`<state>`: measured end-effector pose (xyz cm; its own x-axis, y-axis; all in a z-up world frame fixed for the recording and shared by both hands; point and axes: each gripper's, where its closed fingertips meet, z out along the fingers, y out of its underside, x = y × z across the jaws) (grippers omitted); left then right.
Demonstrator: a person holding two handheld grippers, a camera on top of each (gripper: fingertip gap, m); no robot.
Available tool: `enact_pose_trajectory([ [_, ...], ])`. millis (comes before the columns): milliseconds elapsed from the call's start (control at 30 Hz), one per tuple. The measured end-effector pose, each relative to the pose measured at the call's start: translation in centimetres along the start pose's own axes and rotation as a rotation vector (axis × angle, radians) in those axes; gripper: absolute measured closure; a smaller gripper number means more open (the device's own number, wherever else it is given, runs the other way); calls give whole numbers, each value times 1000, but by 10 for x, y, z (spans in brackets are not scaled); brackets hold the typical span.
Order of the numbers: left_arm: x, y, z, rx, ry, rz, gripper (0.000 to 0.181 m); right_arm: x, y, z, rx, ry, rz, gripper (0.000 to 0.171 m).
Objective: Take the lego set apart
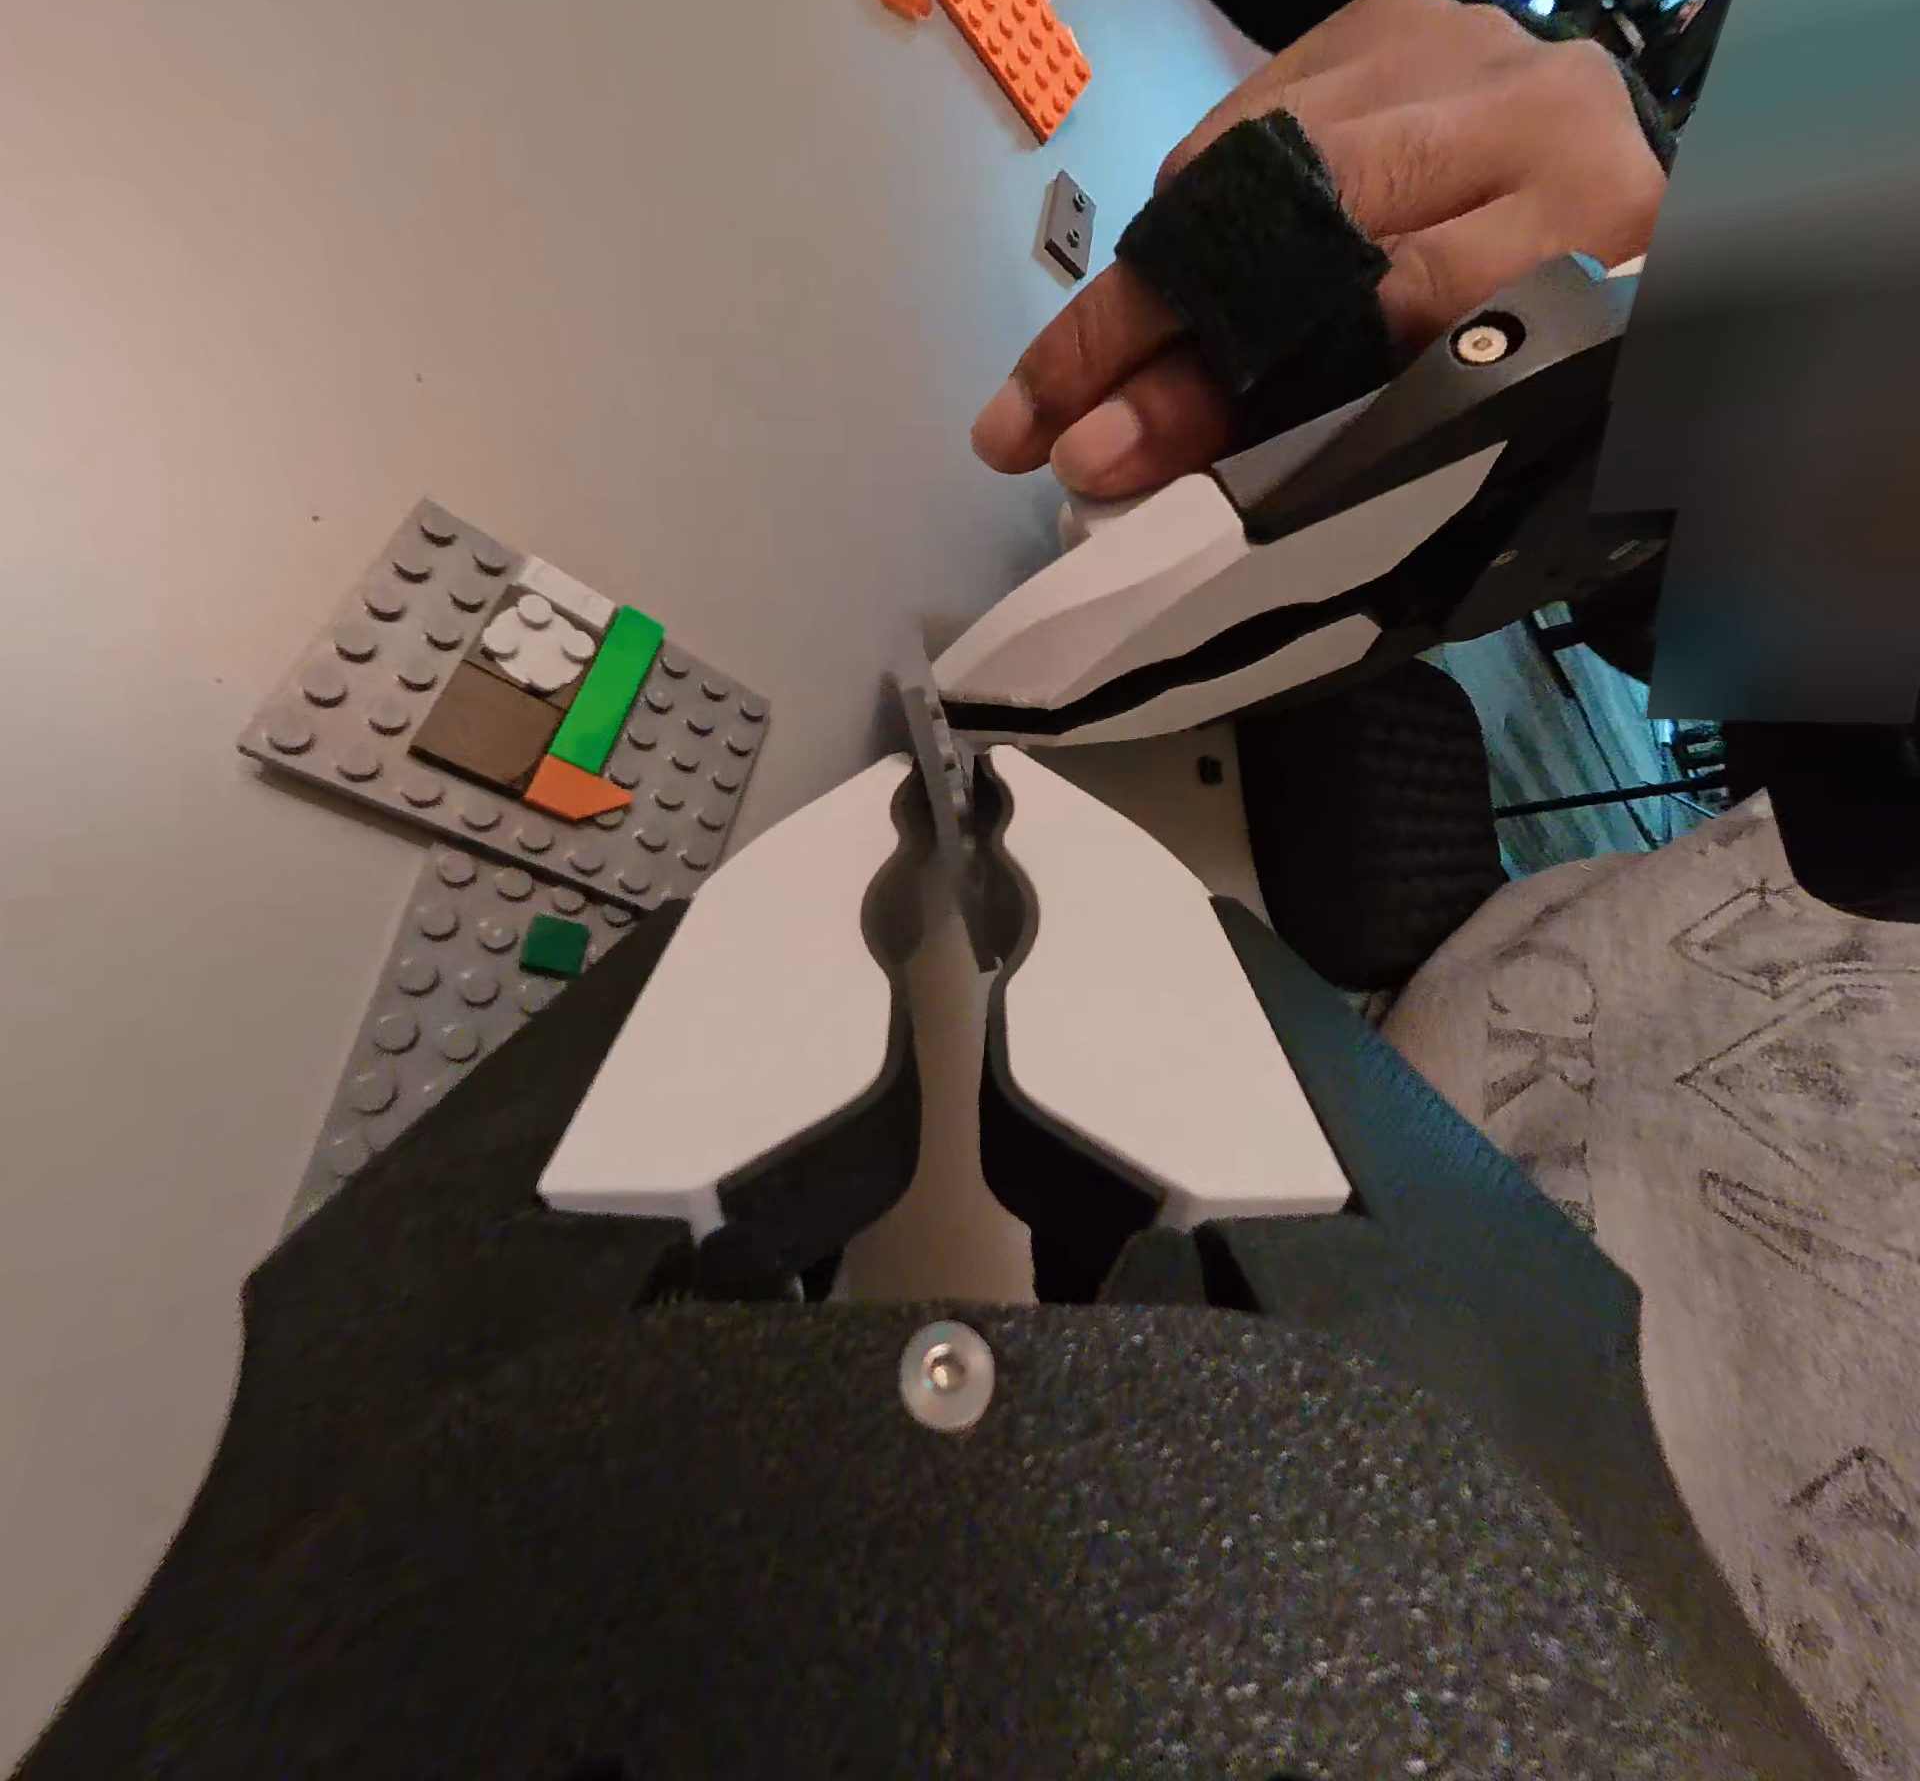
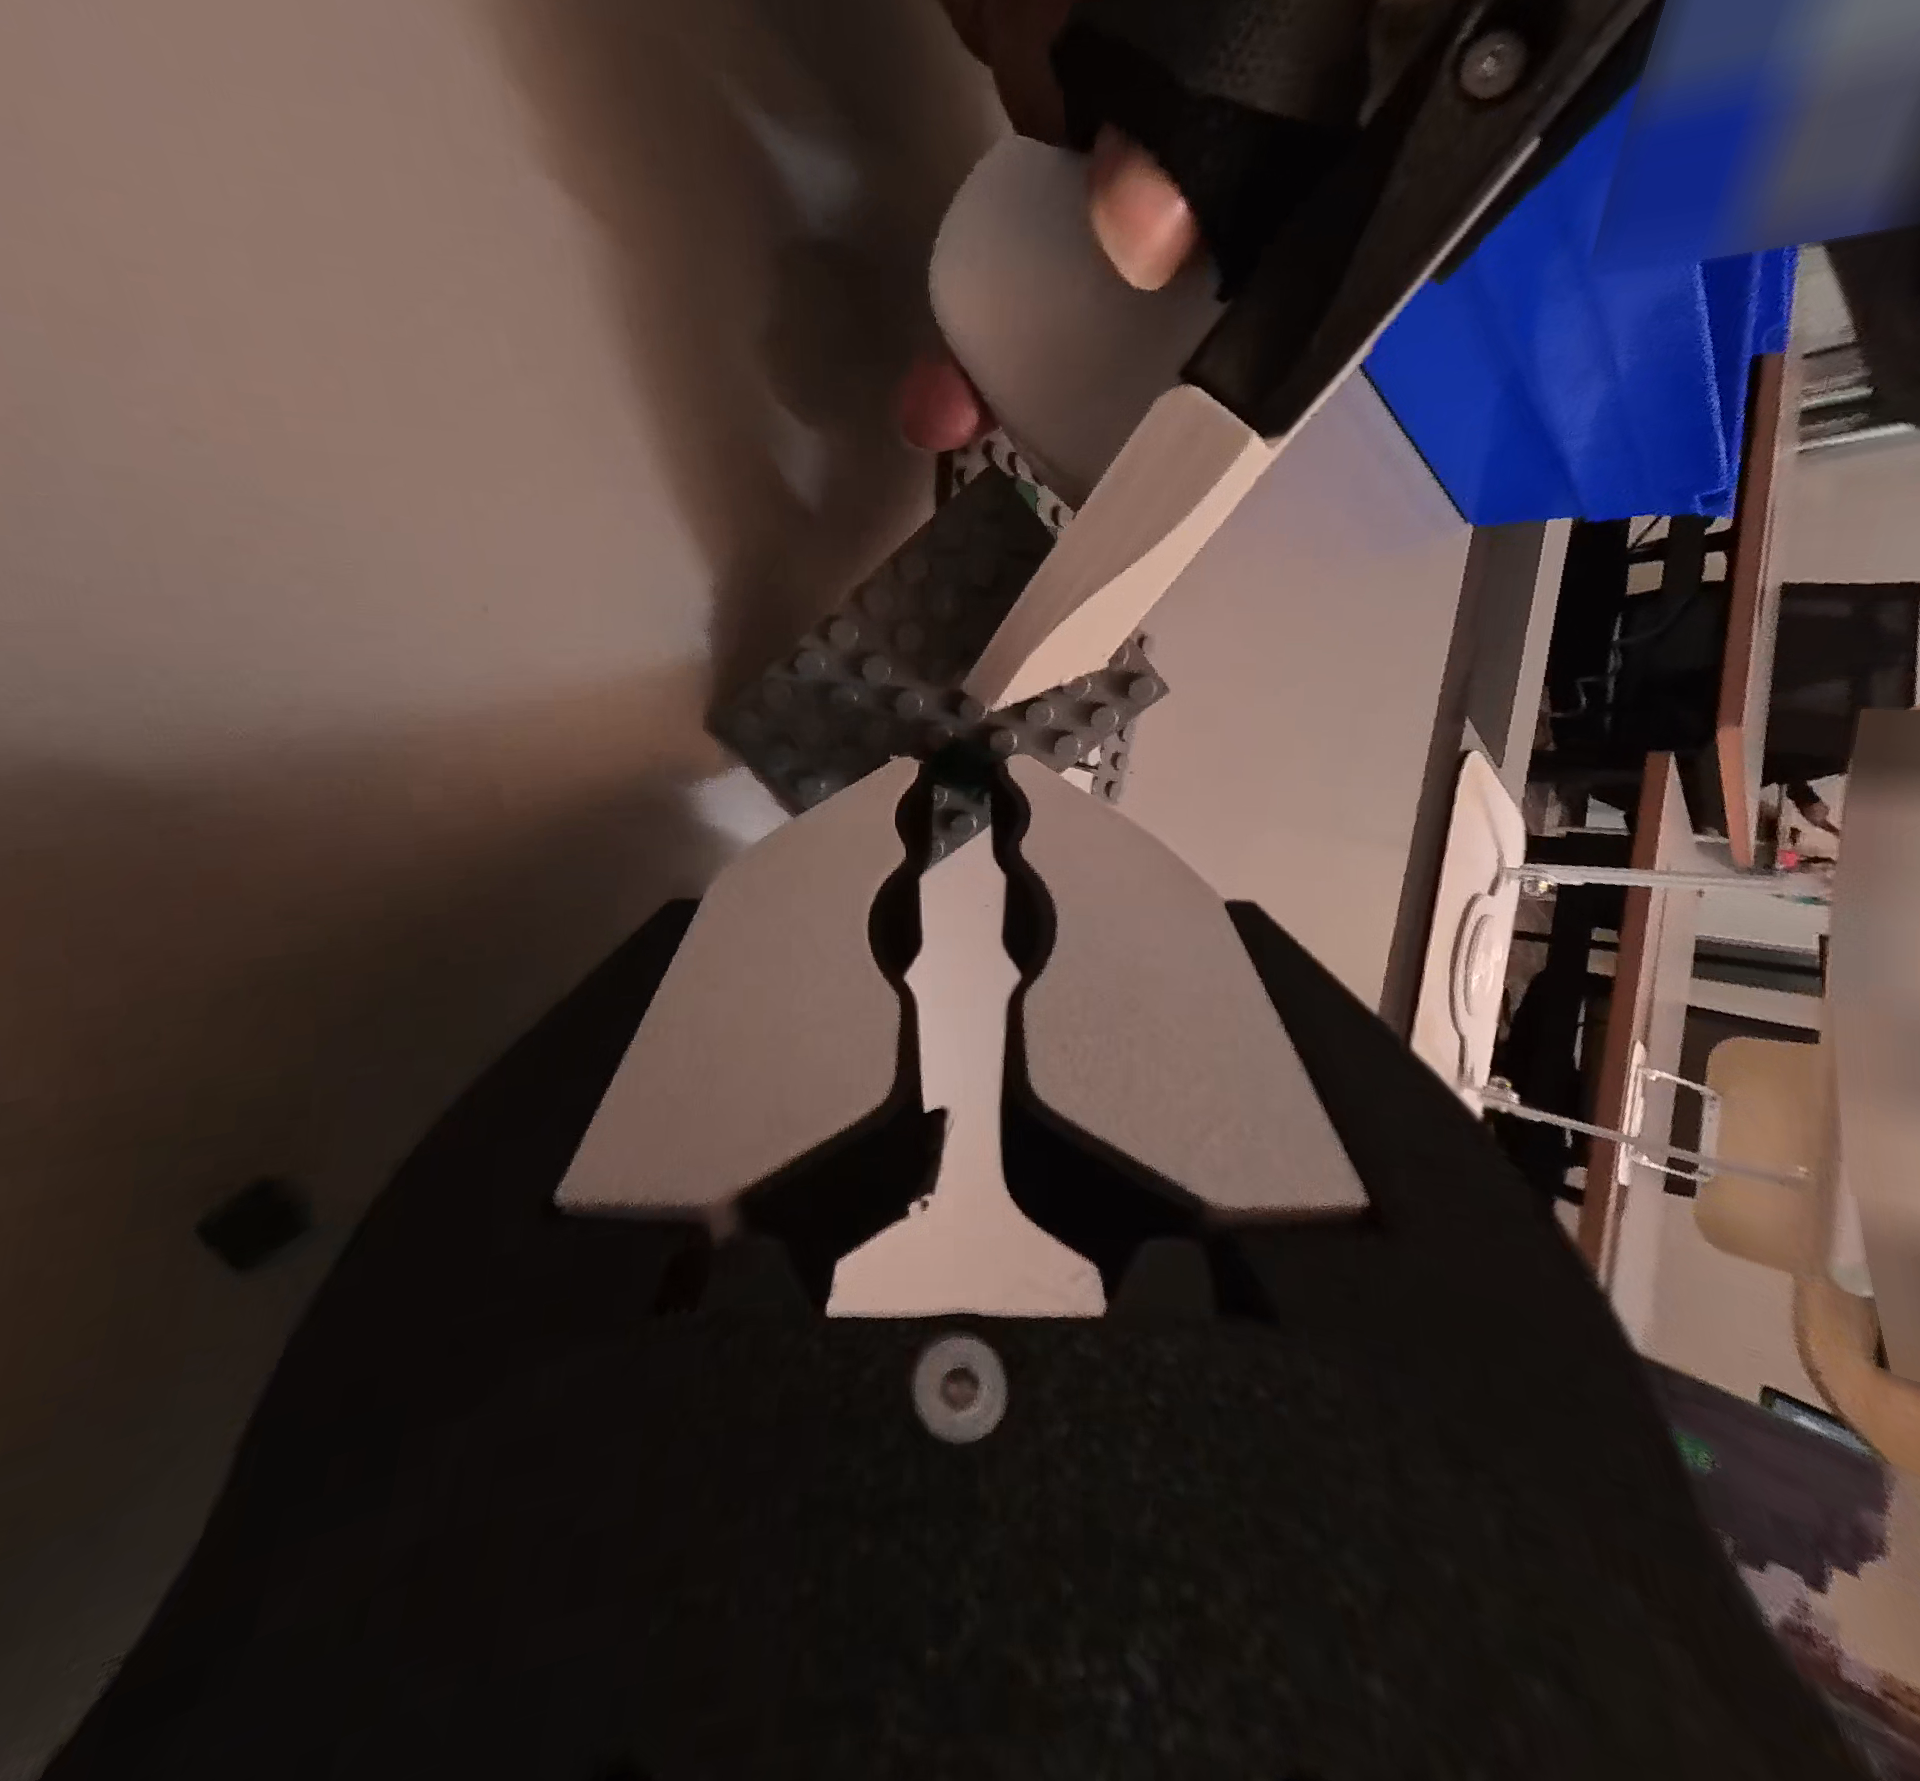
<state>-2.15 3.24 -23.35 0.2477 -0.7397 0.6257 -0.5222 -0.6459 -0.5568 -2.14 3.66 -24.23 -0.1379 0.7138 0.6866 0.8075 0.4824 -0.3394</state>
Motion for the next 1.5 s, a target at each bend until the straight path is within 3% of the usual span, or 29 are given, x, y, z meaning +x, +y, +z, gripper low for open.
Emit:
enact_pose_trajectory([
  [367, -2, 1, -1, -9, 21, 2, 175, -1, -5, -1, 19, 13, -87, 163],
  [500, -2, -5, -1, -3, -18, 50, 176, -16, -12, 1, 57, 3, -87, 171],
  [700, -5, -6, -2, 6, -17, 27, 176, 5, -6, -15, 52, 88, 40, 170],
  [767, -3, -6, -1, -6, -17, 32, 176, 4, -2, -11, 36, 81, 52, 159],
  [1300, -3, -1, 3, -61, 17, 38, 172, -2, 1, 2, 57, -40, -72, 163],
  [1500, -3, -1, 2, -42, 20, 51, 173, 3, 0, -1, 134, -7, 104, 163],
])
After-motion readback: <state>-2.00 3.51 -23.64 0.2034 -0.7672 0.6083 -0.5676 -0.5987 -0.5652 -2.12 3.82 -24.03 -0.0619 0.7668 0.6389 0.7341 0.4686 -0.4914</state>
